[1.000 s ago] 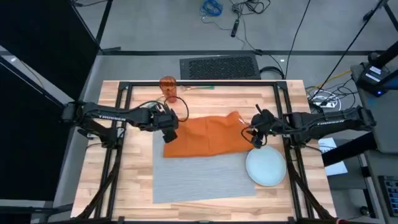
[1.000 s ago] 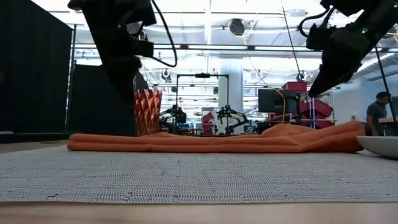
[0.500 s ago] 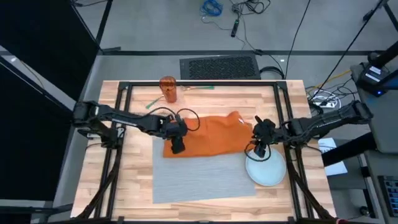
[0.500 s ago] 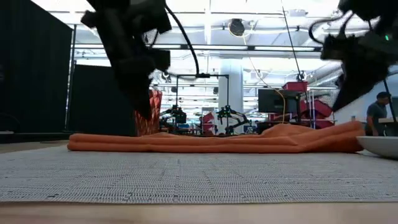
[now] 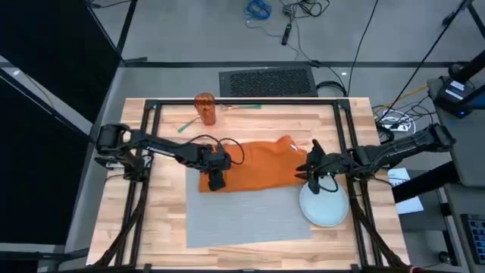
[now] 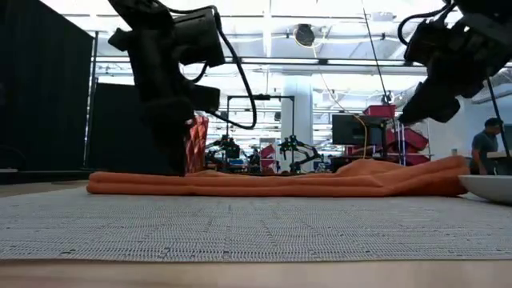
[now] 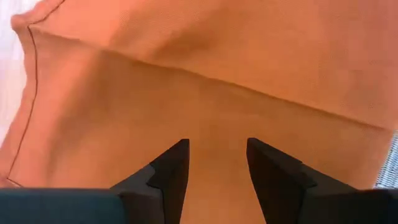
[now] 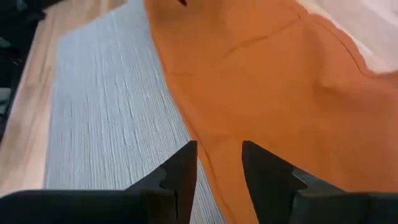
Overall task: Set table place
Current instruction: Fold the orange table napkin
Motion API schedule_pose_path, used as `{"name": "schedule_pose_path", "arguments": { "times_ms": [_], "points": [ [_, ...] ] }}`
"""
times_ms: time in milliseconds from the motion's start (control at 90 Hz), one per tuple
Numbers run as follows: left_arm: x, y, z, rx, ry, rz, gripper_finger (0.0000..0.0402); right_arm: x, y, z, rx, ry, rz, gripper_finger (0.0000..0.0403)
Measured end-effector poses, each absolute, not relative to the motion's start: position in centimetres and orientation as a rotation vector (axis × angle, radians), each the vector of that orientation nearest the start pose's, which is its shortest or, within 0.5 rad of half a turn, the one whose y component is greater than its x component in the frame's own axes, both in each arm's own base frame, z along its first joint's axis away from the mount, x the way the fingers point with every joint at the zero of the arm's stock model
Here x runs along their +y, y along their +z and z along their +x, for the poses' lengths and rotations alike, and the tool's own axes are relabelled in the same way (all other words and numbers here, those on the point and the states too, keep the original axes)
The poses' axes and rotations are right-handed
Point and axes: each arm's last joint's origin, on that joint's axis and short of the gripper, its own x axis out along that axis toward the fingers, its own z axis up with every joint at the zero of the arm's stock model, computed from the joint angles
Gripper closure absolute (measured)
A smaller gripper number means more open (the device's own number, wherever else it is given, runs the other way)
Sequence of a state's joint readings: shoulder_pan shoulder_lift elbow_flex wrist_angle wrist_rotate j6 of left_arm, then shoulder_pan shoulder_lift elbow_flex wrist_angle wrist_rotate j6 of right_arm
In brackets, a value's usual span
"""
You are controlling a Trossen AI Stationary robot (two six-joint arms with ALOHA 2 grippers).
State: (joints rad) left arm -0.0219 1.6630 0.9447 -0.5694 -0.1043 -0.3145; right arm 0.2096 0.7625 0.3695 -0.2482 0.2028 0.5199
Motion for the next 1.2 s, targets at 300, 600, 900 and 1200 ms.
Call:
{"name": "schedule_pose_path", "arguments": {
  "times_ms": [300, 600, 900, 1200],
  "points": [
    [-2.7, 15.6, 28.7, 1.322, 0.282, -0.109, 0.0255, 2.8, 19.5, 15.6, 0.568, -0.1, 0.378, 0.0289],
    [-4.6, 15.5, 27.8, 1.378, 0.294, -0.117, 0.0255, 3.4, 19.4, 16.2, 0.588, 0.036, 0.414, 0.0289],
    [-4.9, 12.8, 27.4, 1.495, 0.258, -0.177, 0.0255, 3.8, 18.6, 17.4, 0.619, 0.082, 0.437, 0.0289],
    [-4.0, 12.2, 28.1, 1.519, 0.226, -0.149, 0.0255, 4.0, 17.7, 18.2, 0.662, 0.096, 0.45, 0.0289]
  ]
}}
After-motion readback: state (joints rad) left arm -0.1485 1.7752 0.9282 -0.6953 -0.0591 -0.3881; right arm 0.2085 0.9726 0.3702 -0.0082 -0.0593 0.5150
